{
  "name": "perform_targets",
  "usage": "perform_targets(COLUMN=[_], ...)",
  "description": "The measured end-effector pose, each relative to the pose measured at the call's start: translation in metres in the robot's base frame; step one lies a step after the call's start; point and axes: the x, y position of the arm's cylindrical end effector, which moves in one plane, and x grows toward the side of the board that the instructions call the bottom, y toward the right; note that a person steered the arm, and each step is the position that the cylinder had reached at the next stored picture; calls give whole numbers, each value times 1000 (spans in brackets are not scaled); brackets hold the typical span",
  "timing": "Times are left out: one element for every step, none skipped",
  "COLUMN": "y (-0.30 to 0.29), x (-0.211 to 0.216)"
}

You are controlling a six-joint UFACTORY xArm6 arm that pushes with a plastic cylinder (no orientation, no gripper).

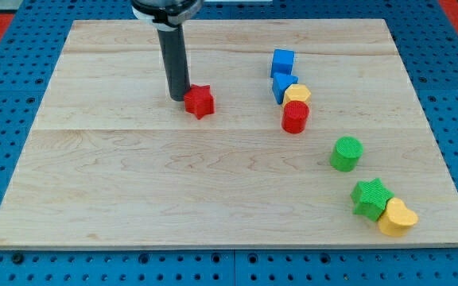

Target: Push the red star towards the red circle

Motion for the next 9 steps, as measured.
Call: perform_targets(y=[3,16,20,-2,-1,23,61,98,129], x=[28,42,39,23,10,12,21,26,27])
